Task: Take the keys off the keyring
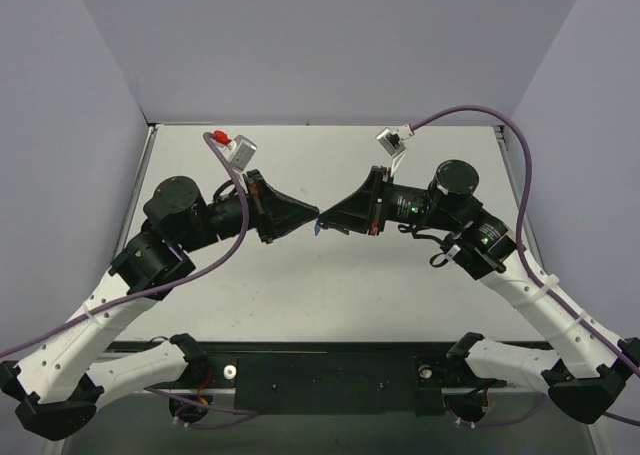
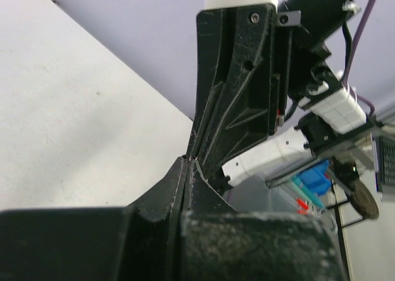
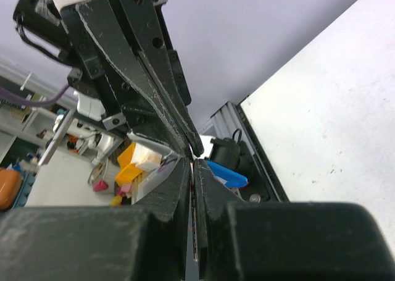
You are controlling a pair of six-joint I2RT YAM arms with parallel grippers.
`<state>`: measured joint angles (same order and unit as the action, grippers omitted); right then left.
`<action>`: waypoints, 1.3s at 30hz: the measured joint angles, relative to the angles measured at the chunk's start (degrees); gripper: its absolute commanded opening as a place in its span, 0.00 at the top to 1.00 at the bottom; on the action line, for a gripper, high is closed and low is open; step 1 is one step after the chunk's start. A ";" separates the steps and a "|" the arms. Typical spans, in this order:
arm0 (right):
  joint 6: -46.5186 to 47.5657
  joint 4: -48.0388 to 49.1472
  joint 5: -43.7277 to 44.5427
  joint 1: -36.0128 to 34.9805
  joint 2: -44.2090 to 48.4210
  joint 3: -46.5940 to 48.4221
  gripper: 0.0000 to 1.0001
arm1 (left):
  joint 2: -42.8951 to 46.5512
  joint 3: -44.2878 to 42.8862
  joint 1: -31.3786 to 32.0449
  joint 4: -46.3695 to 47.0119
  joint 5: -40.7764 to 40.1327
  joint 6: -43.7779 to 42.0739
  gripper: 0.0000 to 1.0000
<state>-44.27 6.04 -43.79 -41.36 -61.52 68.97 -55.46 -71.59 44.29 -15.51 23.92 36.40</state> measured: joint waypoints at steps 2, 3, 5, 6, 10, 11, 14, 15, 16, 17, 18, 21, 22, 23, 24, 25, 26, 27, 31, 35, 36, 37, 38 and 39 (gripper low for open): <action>-0.72 1.25 1.75 0.00 0.24 -0.44 1.00 | 0.46 1.31 0.96 2.40 -3.37 1.46 1.00; -0.98 2.03 2.93 0.00 0.33 -0.74 1.00 | 0.68 2.16 1.38 3.82 -5.18 2.32 1.00; -1.57 3.34 5.40 0.00 0.52 -1.33 1.00 | 0.98 3.80 2.51 6.58 -9.22 3.72 1.00; -1.86 3.78 6.38 0.02 0.57 -1.57 1.00 | 1.07 4.46 3.21 7.67 -11.34 4.07 1.00; -3.34 6.21 10.36 0.02 0.66 -2.23 1.00 | 0.85 5.62 5.73 11.21 -19.15 4.92 1.00; -3.72 7.13 11.23 0.00 0.66 -2.23 1.00 | 0.70 5.62 6.32 12.07 -20.59 4.92 1.00; -4.02 8.37 12.96 -0.07 0.61 -2.23 1.00 | 0.17 5.62 7.89 14.12 -24.13 4.87 1.00; -4.11 8.63 13.49 -0.15 0.61 -2.23 1.00 | 0.02 5.60 8.17 14.60 -24.68 4.87 1.00; -4.15 8.94 13.99 -0.22 0.61 -2.23 1.00 | -0.17 5.60 8.48 15.19 -25.38 4.87 1.00; -4.15 9.22 14.29 -0.28 0.61 -2.23 1.00 | -0.37 5.55 8.72 15.67 -25.94 4.87 1.00; -4.20 9.64 14.56 -0.35 0.61 -2.23 1.00 | -0.46 5.55 8.90 15.87 -26.38 4.85 1.00; -4.35 10.05 14.95 -0.48 0.61 -2.23 1.00 | -0.46 5.53 9.29 16.20 -27.36 4.70 1.00; -4.35 10.05 15.04 -0.48 0.61 -2.23 1.00 | -0.46 5.46 9.33 16.15 -27.56 4.61 1.00; -4.35 10.08 15.06 -0.50 0.61 -2.23 1.00 | -0.46 5.38 9.42 16.04 -27.67 4.44 1.00; -4.33 10.05 15.15 -0.59 0.63 -2.23 1.00 | -0.48 5.20 9.53 15.72 -27.87 4.22 1.00; -4.33 10.05 15.21 -0.70 0.70 -2.23 1.00 | -0.46 5.07 9.60 15.47 -27.98 3.91 1.00; -4.31 10.03 15.21 -0.74 0.92 -2.23 1.00 | -0.44 4.81 9.68 14.97 -28.04 3.52 0.99; -4.24 10.01 15.17 -0.79 1.05 -2.23 1.00 | -0.42 4.61 9.77 14.56 -28.09 3.26 0.97; -3.91 9.46 14.84 -1.09 1.40 -2.27 1.00 | -0.42 3.21 10.16 11.80 -28.22 1.90 0.75; -3.69 9.40 14.16 -1.51 2.25 -2.78 1.00 | -0.48 1.03 10.47 7.43 -28.24 0.15 0.57; -3.67 9.38 13.99 -1.62 2.51 -2.91 1.00 | -0.48 0.44 10.54 6.32 -28.26 -0.31 0.52; -3.65 9.27 13.79 -1.75 2.78 -2.93 1.00 | -0.48 -0.17 10.58 5.22 -28.22 -0.76 0.51; -3.61 9.14 13.68 -1.84 2.95 -2.93 1.00 | -0.48 -1.07 10.71 3.76 -28.28 -1.20 0.48; -3.52 9.14 13.35 -1.90 3.17 -2.95 1.00 | -0.48 -1.36 10.75 3.32 -28.17 -1.42 0.47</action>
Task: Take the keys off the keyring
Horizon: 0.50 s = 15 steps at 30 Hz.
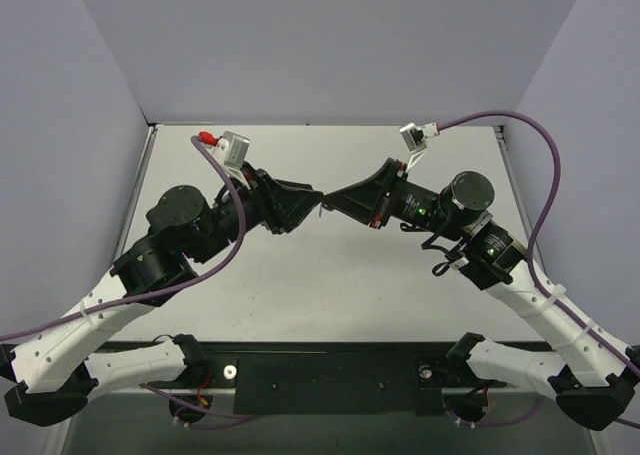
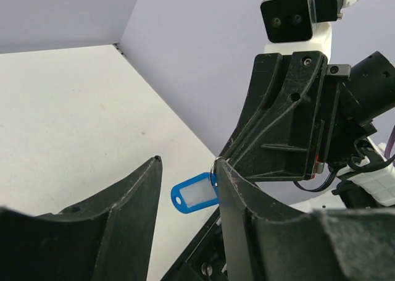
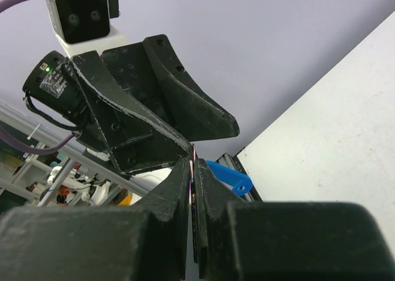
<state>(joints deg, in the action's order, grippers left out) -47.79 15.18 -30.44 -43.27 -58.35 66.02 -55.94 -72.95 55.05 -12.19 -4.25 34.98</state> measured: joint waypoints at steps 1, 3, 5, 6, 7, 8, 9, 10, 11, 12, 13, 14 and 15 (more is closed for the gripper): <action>0.02 -0.04 -0.26 -0.07 0.15 0.00 1.00 | -0.04 -0.68 0.07 -1.09 -0.02 -0.48 0.46; 0.26 -0.13 -0.55 -0.39 0.42 -0.02 1.00 | -0.13 -1.99 0.17 -3.13 0.26 -1.25 0.46; 0.50 -0.26 -1.03 -0.72 0.50 -0.02 1.00 | -0.28 -3.26 0.28 -5.16 0.59 -2.01 0.46; 0.66 -0.35 -1.31 -0.81 0.50 -0.02 1.00 | -0.35 -3.93 0.28 -6.25 0.83 -2.49 0.45; 0.74 -0.42 -1.57 -0.96 0.50 -0.02 1.00 | -0.39 -4.61 0.28 -7.39 1.11 -2.84 0.45; 0.94 -0.55 -1.86 -1.05 0.50 -0.02 1.00 | -0.46 -5.20 0.28 -8.48 1.42 -3.23 0.45; 0.98 -0.68 -2.10 -1.11 0.50 -0.02 1.00 | -0.55 -5.84 0.28 -9.53 1.70 -3.65 0.45; 1.11 -0.83 -2.38 -1.18 0.50 -0.04 1.00 | -0.61 -6.38 0.26 -10.45 1.99 -4.04 0.45; 1.25 -0.96 -2.60 -1.38 0.50 -0.04 1.00 | -0.63 -6.80 0.26 -11.15 2.23 -4.22 0.45; 1.38 -1.09 -2.73 -1.44 0.50 -0.04 1.00 | -0.63 -7.30 0.15 -12.02 2.60 -4.42 0.45; 1.40 -1.18 -2.86 -1.46 0.50 -0.04 1.00 | -0.66 -7.69 -0.04 -12.63 2.95 -4.50 0.45; 1.44 -1.20 -2.99 -1.46 0.50 -0.15 1.00 | -0.66 -7.89 -0.24 -13.07 3.32 -4.63 0.45; 1.51 -1.25 -3.04 -1.46 0.50 -0.33 1.00 | -0.66 -7.93 -0.46 -13.42 3.69 -4.63 0.45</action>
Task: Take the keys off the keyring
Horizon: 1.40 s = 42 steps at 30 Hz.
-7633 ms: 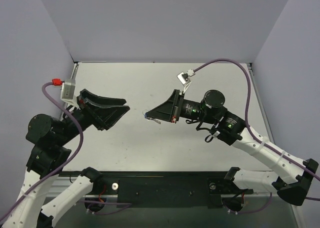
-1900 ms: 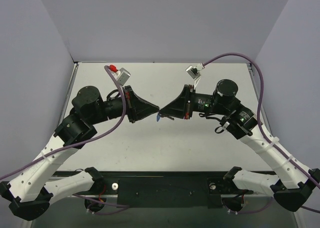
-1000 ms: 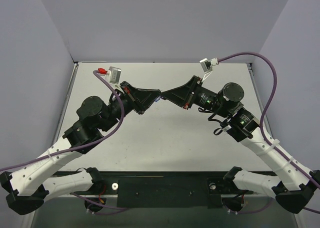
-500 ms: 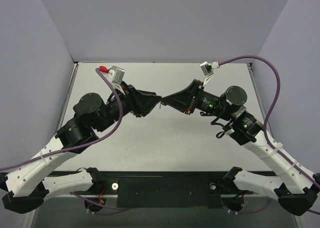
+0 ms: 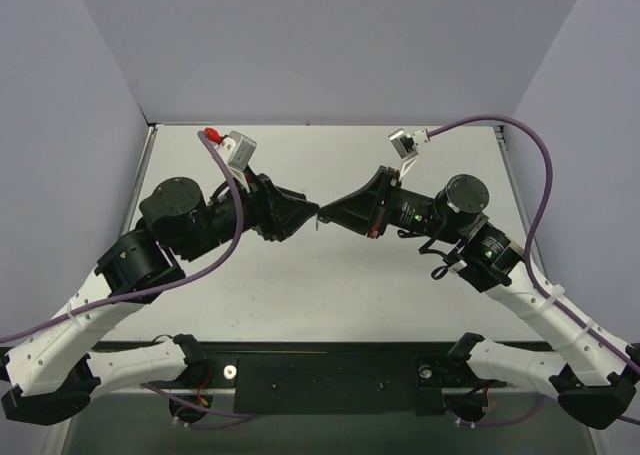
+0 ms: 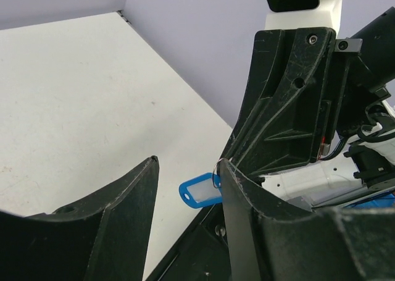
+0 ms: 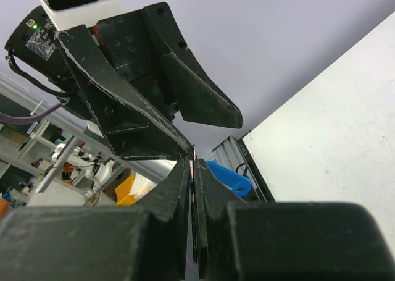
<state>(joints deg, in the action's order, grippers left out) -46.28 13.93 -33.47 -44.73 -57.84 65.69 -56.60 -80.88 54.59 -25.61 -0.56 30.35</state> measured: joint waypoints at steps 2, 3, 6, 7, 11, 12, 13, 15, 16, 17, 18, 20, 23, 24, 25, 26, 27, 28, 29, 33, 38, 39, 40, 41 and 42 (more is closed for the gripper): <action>0.07 -0.07 -0.07 0.00 0.00 -0.35 1.00 | 0.07 0.00 -0.68 -0.85 1.01 0.02 0.45; 0.09 -0.13 -0.07 -0.02 -0.02 -0.52 1.00 | 0.09 0.00 -1.03 -1.16 1.42 0.02 0.45; 0.37 -0.74 -0.04 -0.28 -0.04 -0.83 1.00 | 0.26 -0.02 -2.45 -1.31 2.99 0.37 0.45; 0.50 -1.14 -0.02 -0.33 -0.07 -1.07 1.00 | 0.39 -0.17 -3.08 -1.20 3.58 0.55 0.44; 0.76 -2.29 0.02 -0.37 -0.11 -2.32 1.00 | 1.60 -0.61 -5.49 -0.17 4.90 1.97 0.43; 0.76 -2.56 0.04 -0.37 -0.13 -2.58 1.00 | 2.01 -0.61 -6.05 0.37 5.07 2.43 0.43; 0.74 -2.67 0.02 -0.37 -0.17 -2.78 1.00 | 2.43 -0.59 -6.45 1.05 5.25 2.84 0.42; 0.76 -2.69 -0.02 -0.37 -0.44 -2.84 1.00 | 2.97 -0.59 -6.84 2.54 6.08 3.45 0.41; 0.92 -2.71 -0.31 -0.37 -0.61 -2.84 1.00 | 3.02 -0.66 -7.10 2.91 6.99 3.45 0.43; 1.01 -2.89 -0.57 -0.37 -0.87 -2.80 1.00 | 2.86 -1.01 -7.23 2.58 7.96 3.30 0.44; 1.25 -3.26 -1.01 -0.37 -1.16 -2.60 1.00 | 2.47 -1.60 -7.45 2.21 8.96 3.02 0.46; 1.86 -5.05 -2.82 -0.35 -2.54 -1.31 1.00 | 0.76 -4.20 -7.91 0.55 11.82 1.60 0.50; 2.80 -6.86 -5.38 -0.31 -4.13 0.57 1.00 | -2.23 -8.15 -9.25 -3.21 16.35 -0.79 0.52; 2.91 -7.32 -6.21 -0.22 -4.33 1.01 1.00 | -3.17 -9.27 -9.94 -4.90 17.86 -1.40 0.52; 3.06 -7.72 -7.19 -0.07 -4.42 1.44 1.00 | -3.80 -10.01 -10.58 -6.12 18.86 -1.92 0.52; 3.13 -8.07 -8.17 0.13 -4.42 1.88 1.00 | -4.57 -11.06 -11.43 -7.96 20.15 -2.51 0.52; 3.15 -8.17 -9.09 0.15 -4.42 2.32 1.00 | -5.11 -11.87 -12.15 -9.38 21.11 -2.93 0.52; 3.17 -8.22 -9.75 0.17 -4.42 2.69 1.00 | -5.64 -12.66 -13.07 -10.88 22.25 -3.48 0.52; 3.17 -8.20 -10.51 0.20 -4.42 3.10 1.00 | -5.86 -13.07 -13.70 -11.80 22.91 -3.74 0.52; 3.28 -8.22 -12.79 0.50 -4.42 4.22 1.00 | -5.84 -13.51 -16.65 -13.68 27.41 -3.98 0.55; 3.32 -8.81 -14.10 0.61 -4.42 5.18 1.00 | -5.60 -12.72 -17.86 -12.92 33.16 -3.10 0.58; 3.37 -8.90 -14.32 0.79 -4.42 5.49 1.00 | -5.33 -12.13 -17.99 -12.66 34.58 -2.75 0.59; 3.43 -9.05 -14.43 0.90 -4.44 5.84 1.00 | -5.20 -11.74 -18.08 -12.55 35.65 -2.47 0.60; 3.50 -9.05 -14.51 0.96 -4.44 6.08 1.00 | -5.16 -11.50 -18.12 -12.52 36.39 -2.29 0.61; 3.56 -9.07 -14.60 1.20 -4.46 6.34 1.00 | -5.14 -11.34 -18.21 -12.55 37.31 -2.23 0.61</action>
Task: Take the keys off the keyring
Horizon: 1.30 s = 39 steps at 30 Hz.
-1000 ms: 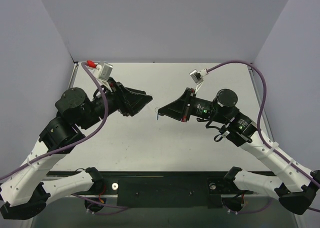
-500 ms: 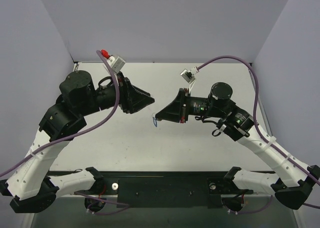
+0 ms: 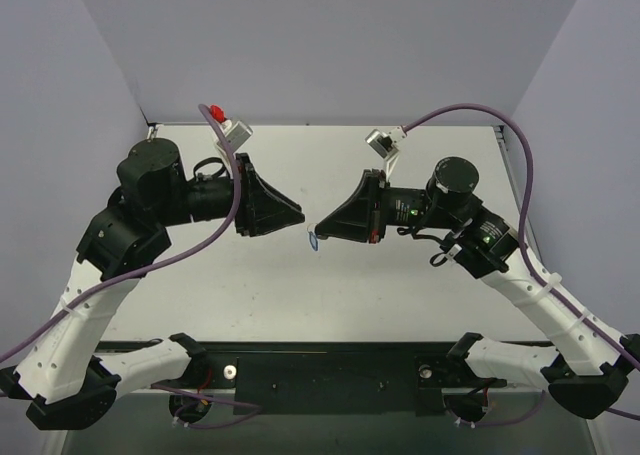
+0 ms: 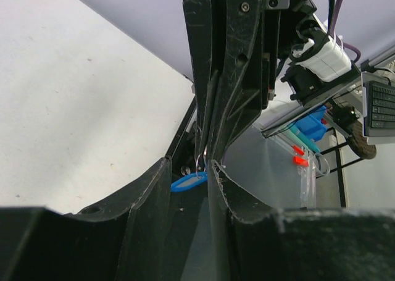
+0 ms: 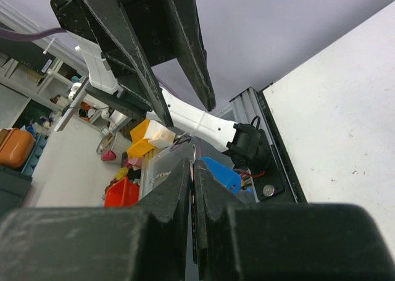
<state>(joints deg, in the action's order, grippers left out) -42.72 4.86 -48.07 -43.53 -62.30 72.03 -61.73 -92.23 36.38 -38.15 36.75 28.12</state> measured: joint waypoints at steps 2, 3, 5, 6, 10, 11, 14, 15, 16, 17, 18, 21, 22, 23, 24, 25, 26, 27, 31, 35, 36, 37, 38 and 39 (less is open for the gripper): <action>0.31 0.00 -0.15 0.07 -0.13 0.61 1.00 | -0.02 0.24 -0.04 0.00 1.31 0.00 0.62; 0.39 -0.04 -0.24 0.07 -0.17 0.76 1.00 | 0.00 0.31 -0.07 0.00 1.64 0.00 0.62; 0.61 -0.04 -0.28 0.07 -0.28 0.87 1.00 | 0.02 0.59 -0.07 0.02 2.43 0.04 0.63; 0.66 -0.11 -0.33 0.07 -0.37 0.90 1.00 | 0.02 0.85 -0.07 0.22 2.80 0.17 0.64; 0.81 -0.48 -0.44 0.07 -0.72 1.05 1.00 | 0.13 2.51 -0.11 1.60 4.00 1.20 0.66; 0.81 -0.55 -0.44 0.07 -0.87 1.25 1.00 | 0.13 3.10 -0.11 2.23 4.28 1.55 0.67; 0.83 -0.70 -0.44 0.07 -1.05 1.40 1.00 | 0.11 4.17 -0.11 3.02 4.72 2.34 0.68; 0.83 -0.79 -0.44 0.07 -1.05 1.42 1.00 | 0.11 4.48 -0.11 3.30 4.83 2.69 0.69; 0.83 -0.83 -0.44 0.07 -1.05 1.46 1.00 | 0.09 4.63 -0.11 3.56 4.96 2.86 0.71; 0.83 -0.83 -0.44 0.07 -1.05 1.51 1.00 | 0.09 4.85 -0.11 4.04 5.14 3.10 0.73; 0.83 -0.85 -0.44 0.07 -1.05 1.51 1.00 | 0.11 5.09 -0.11 4.63 5.22 3.32 0.76; 0.85 -0.85 -0.44 0.07 -1.05 1.62 1.00 | 0.13 5.73 -0.11 6.36 5.57 4.31 0.81; 0.85 -0.87 -0.44 0.07 -1.05 1.68 1.00 | 0.20 6.08 -0.11 7.04 5.73 4.66 0.83; 0.87 -0.90 -0.42 0.07 -1.07 1.75 1.00 | 0.24 6.40 -0.11 7.63 5.90 4.98 0.83; 0.92 -0.96 -0.42 0.07 -1.07 1.81 1.00 | 0.35 6.86 -0.11 8.41 6.16 5.49 0.84; 0.98 -1.09 -0.42 0.07 -1.07 1.88 1.00 | 0.42 7.23 -0.11 8.94 6.36 5.77 0.84; 1.01 -1.27 -0.42 0.07 -1.09 1.95 1.00 | 0.55 7.69 -0.11 9.49 6.60 6.21 0.84; 1.03 -1.38 -0.39 0.07 -1.09 2.03 1.00 | 0.63 8.04 -0.11 9.88 6.78 6.47 0.84; 1.05 -1.44 -0.39 0.09 -1.11 2.03 1.00 | 0.83 8.96 -0.11 11.30 7.37 7.87 0.92; 1.22 -1.44 -0.39 0.11 -1.11 2.12 1.00 | 1.36 10.08 -0.11 12.96 7.61 9.40 1.00; 1.25 -1.49 -0.39 0.11 -1.11 2.12 1.00 | 1.64 10.56 -0.11 13.44 7.65 9.73 1.00; 1.25 -1.57 -0.42 0.11 -1.11 2.12 1.00 | 1.95 10.97 -0.11 13.75 7.65 10.01 1.00; 1.25 -1.66 -0.42 0.11 -1.11 2.12 1.00 | 2.10 11.19 -0.11 13.88 7.65 10.16 1.00; 1.25 -1.68 -0.42 0.09 -1.11 2.12 1.00 | 2.21 11.28 -0.11 13.88 7.72 10.21 1.00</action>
<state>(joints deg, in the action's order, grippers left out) -41.47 3.18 -48.49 -43.44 -63.42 74.15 -59.53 -80.95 36.27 -24.27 44.47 38.33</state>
